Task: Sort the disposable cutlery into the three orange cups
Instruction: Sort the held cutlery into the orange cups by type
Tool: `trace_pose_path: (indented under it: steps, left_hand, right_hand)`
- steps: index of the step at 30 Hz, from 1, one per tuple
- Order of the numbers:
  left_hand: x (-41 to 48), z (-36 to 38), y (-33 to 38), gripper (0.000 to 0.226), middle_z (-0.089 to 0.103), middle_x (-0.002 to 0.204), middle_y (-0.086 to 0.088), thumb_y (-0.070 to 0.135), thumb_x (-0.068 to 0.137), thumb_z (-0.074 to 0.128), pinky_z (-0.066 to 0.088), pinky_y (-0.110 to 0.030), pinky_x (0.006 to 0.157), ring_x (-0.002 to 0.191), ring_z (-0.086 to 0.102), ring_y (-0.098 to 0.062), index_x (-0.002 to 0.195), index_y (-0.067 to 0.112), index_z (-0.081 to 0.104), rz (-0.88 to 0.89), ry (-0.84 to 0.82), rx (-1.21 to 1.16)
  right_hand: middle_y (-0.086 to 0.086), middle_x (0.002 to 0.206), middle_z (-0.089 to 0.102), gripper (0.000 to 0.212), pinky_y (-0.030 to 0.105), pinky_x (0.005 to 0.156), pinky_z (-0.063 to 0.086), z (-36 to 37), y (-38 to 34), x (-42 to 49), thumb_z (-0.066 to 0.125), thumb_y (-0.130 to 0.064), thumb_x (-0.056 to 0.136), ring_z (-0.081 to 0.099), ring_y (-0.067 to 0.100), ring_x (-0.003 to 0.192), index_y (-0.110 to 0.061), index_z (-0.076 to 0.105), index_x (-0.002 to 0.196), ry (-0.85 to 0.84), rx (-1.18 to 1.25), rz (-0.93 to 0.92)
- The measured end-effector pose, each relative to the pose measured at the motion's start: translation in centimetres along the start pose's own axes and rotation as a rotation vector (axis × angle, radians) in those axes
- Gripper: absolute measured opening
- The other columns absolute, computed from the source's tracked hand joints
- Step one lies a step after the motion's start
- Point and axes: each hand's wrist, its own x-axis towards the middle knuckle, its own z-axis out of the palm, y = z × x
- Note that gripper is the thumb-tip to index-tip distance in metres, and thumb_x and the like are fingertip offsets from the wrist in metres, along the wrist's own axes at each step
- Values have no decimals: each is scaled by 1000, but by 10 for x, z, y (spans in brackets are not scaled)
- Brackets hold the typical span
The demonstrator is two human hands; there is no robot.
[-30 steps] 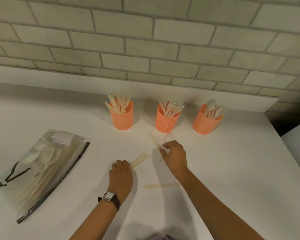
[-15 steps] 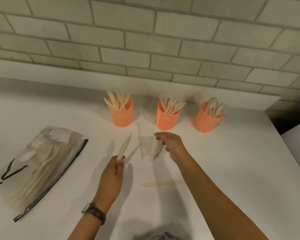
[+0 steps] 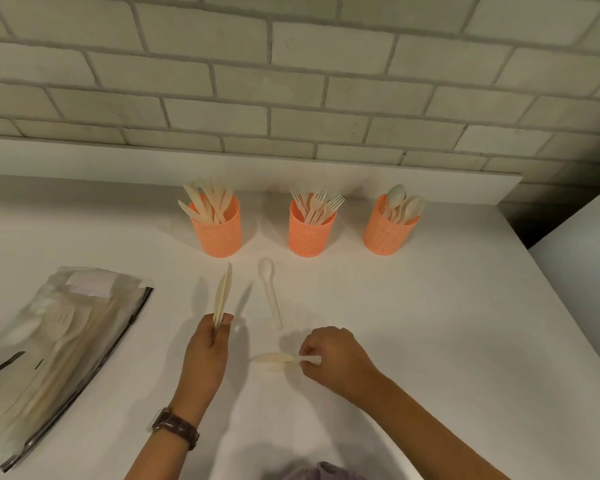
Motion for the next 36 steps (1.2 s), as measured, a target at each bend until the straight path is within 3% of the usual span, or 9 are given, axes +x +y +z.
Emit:
trace_pose_path:
  steps: [5,9,14,19,25,30,33,35,36]
  left_hand:
    - [0,-2,1,25,40,64,-7,32,96,42,32,-28,52,57,38,-17,92,10,54,20,26,-9]
    - [3,-1,2,25,40,62,-4,31,96,43,32,-27,51,54,37,-16,87,10,53,9,15,-24]
    - [10,2,6,27,39,61,-3,30,96,44,31,-27,51,54,36,-16,80,9,50,10,0,-5]
    - [30,17,18,32,41,60,0,30,96,43,31,-27,51,54,38,-15,67,15,41,20,-5,83]
    - [54,44,28,20,58,83,1,30,90,53,39,-26,63,74,55,-18,94,10,55,39,-11,226]
    - [54,55,27,19,56,91,1,29,89,56,37,-23,63,76,53,-16,95,11,53,62,-37,254]
    - [48,55,33,14,55,80,1,26,91,52,36,-18,52,68,53,-14,97,13,51,57,-59,164]
    - [40,55,40,10,53,75,0,20,94,45,37,-13,48,65,51,-15,98,12,50,13,-91,19]
    - [34,57,43,11,54,78,-1,16,94,42,38,-14,50,66,51,-15,100,13,50,-25,-112,-70]
  right_hand:
    - [2,98,67,25,20,62,38,27,-4,-17,49,-21,90,62,16,84,-16,57,114,118,15,176]
    - [7,107,65,40,25,71,44,31,6,-12,36,-13,97,63,20,92,-15,43,136,142,-80,146]
    - [7,116,65,35,30,94,41,18,29,16,39,-4,93,58,24,108,-11,61,121,142,-145,131]
    - [10,104,65,28,31,84,47,18,29,28,42,-4,90,61,25,97,-6,62,110,247,39,258]
    - [8,119,48,45,37,91,44,38,12,33,53,-38,91,50,25,111,-9,46,125,259,27,392]
    - [10,118,50,25,31,83,50,29,11,49,41,-12,94,56,22,103,-6,45,118,262,-177,438]
    - [13,109,54,27,28,74,53,22,17,53,53,-11,89,61,21,93,-1,46,113,282,-293,494]
    - [14,92,60,29,30,61,53,15,25,54,65,-12,79,65,25,77,1,51,101,348,-246,534]
    - [14,90,60,25,32,62,51,10,29,53,60,-12,83,64,27,77,1,49,101,340,-100,568]
